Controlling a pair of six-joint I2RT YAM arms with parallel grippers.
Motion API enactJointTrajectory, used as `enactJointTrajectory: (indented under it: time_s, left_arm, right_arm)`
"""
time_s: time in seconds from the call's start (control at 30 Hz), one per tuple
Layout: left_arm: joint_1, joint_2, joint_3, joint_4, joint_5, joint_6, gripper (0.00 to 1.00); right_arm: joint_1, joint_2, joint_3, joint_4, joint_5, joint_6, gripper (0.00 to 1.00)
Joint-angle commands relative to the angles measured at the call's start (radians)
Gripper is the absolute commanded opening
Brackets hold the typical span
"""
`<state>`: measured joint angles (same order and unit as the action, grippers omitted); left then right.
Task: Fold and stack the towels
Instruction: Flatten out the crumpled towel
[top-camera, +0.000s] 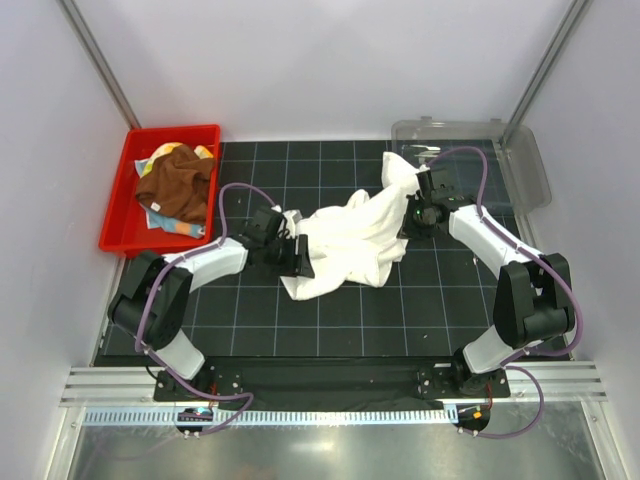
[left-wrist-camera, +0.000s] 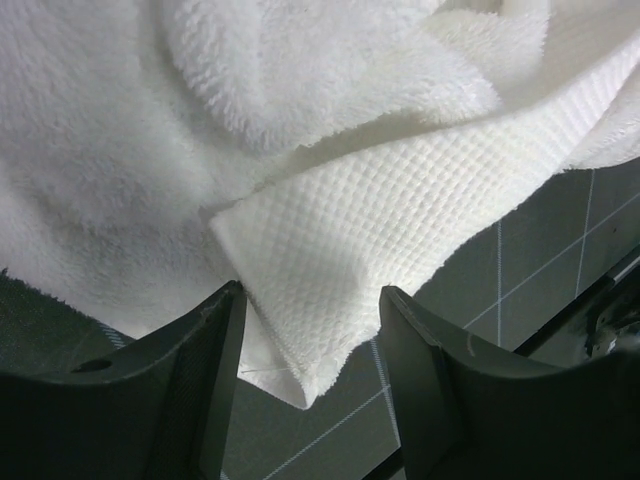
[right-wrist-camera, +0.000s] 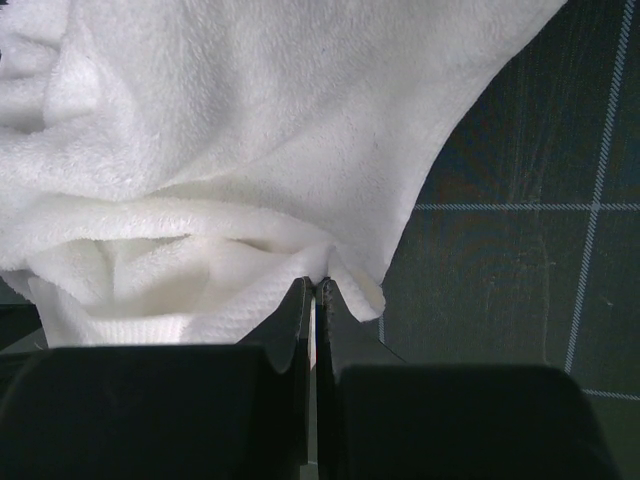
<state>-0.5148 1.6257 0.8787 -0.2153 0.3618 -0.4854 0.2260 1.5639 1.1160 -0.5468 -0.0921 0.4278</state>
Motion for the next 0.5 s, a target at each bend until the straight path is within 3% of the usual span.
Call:
enactJointTrajectory:
  time_s: [0.0, 0.2, 0.47]
  left_arm:
    - [0.007, 0.003, 0.043, 0.067, 0.055, 0.015, 0.58]
    - [0.012, 0.049, 0.069, 0.065, 0.075, 0.007, 0.49]
    - [0.016, 0.091, 0.095, 0.048, 0.060, 0.010, 0.57]
  right_arm:
    - [-0.001, -0.050, -0.001, 0.010, 0.009, -0.018, 0.01]
    - [0.001, -0.056, 0.002, 0.002, 0.009, -0.020, 0.01]
    - [0.001, -0.073, 0.005, -0.011, 0.009, -0.020, 0.01]
